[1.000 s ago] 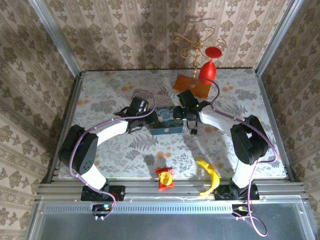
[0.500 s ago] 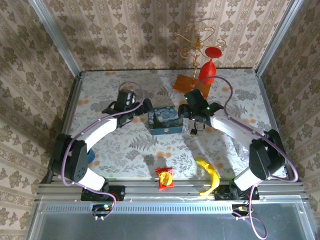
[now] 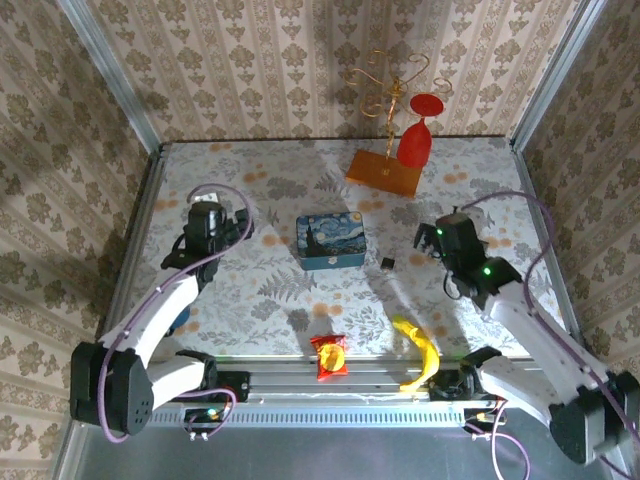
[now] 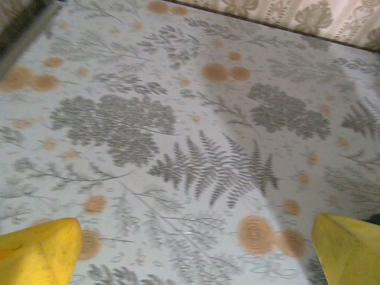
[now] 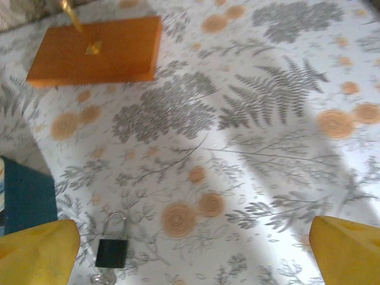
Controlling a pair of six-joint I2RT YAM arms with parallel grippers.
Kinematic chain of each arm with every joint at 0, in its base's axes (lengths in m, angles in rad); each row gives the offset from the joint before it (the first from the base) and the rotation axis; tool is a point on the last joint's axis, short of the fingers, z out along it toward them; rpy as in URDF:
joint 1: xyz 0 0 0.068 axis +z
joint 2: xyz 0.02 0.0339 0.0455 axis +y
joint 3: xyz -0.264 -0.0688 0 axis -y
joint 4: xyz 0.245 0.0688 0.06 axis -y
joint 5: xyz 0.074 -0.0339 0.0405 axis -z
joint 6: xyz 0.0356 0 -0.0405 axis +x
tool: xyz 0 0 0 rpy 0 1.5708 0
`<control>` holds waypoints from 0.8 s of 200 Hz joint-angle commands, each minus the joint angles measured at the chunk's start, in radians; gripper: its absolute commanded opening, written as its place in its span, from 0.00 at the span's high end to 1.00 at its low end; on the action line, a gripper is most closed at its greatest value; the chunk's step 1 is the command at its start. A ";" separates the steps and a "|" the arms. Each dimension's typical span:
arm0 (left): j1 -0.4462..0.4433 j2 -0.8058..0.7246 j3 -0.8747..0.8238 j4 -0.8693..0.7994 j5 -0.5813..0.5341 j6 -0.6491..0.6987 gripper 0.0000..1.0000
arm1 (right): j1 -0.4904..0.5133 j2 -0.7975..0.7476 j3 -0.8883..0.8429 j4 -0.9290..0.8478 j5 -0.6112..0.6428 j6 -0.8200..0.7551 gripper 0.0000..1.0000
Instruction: Unlock a padlock with a key
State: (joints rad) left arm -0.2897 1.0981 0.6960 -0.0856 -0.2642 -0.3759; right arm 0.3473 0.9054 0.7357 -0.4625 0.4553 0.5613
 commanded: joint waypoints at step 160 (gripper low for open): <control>0.240 0.218 -0.358 0.906 0.134 0.443 0.00 | -0.096 -0.120 -0.407 0.694 0.266 -0.283 0.00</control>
State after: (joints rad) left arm -0.0628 1.2766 0.3351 0.6849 -0.1856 0.0055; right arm 0.2588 0.7540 0.3504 0.1062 0.6777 0.3580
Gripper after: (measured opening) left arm 0.999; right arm 0.999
